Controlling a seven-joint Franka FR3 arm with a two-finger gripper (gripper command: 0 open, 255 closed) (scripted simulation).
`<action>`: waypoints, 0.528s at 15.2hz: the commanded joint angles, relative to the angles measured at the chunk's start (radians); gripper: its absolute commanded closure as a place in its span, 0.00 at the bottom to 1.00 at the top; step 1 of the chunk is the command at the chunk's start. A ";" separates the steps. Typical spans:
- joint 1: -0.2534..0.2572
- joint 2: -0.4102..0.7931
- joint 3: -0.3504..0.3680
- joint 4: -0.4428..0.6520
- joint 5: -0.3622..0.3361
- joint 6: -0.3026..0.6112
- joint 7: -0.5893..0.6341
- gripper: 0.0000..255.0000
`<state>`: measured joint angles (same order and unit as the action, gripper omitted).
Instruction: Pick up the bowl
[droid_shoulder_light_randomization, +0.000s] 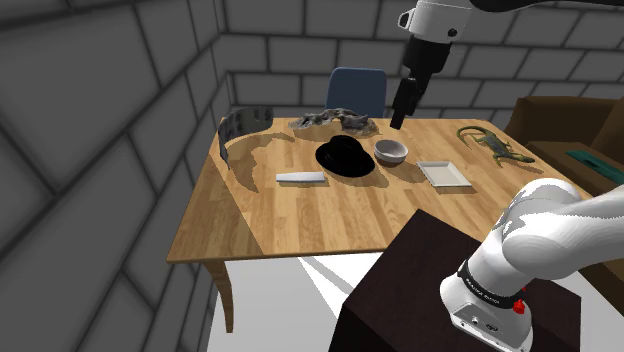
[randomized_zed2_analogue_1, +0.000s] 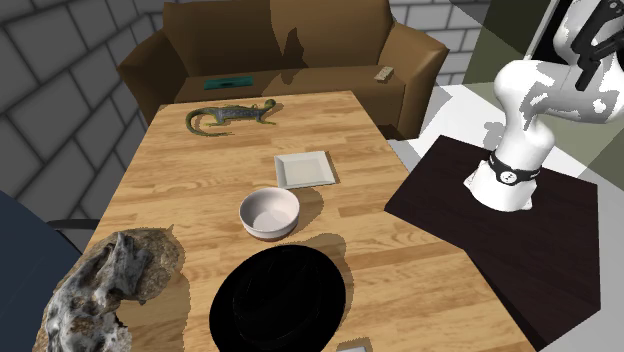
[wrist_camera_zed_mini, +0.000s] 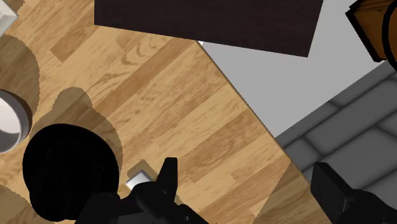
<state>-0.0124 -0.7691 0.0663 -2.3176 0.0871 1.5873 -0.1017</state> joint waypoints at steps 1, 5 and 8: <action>0.000 0.000 0.000 0.000 0.000 0.000 0.000 0.00; -0.026 0.032 -0.043 -0.073 -0.047 0.100 -0.059 0.00; -0.047 0.070 -0.077 -0.117 -0.081 0.179 -0.102 0.00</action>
<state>-0.0516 -0.7177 0.0027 -2.4247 0.0197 1.7376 -0.1864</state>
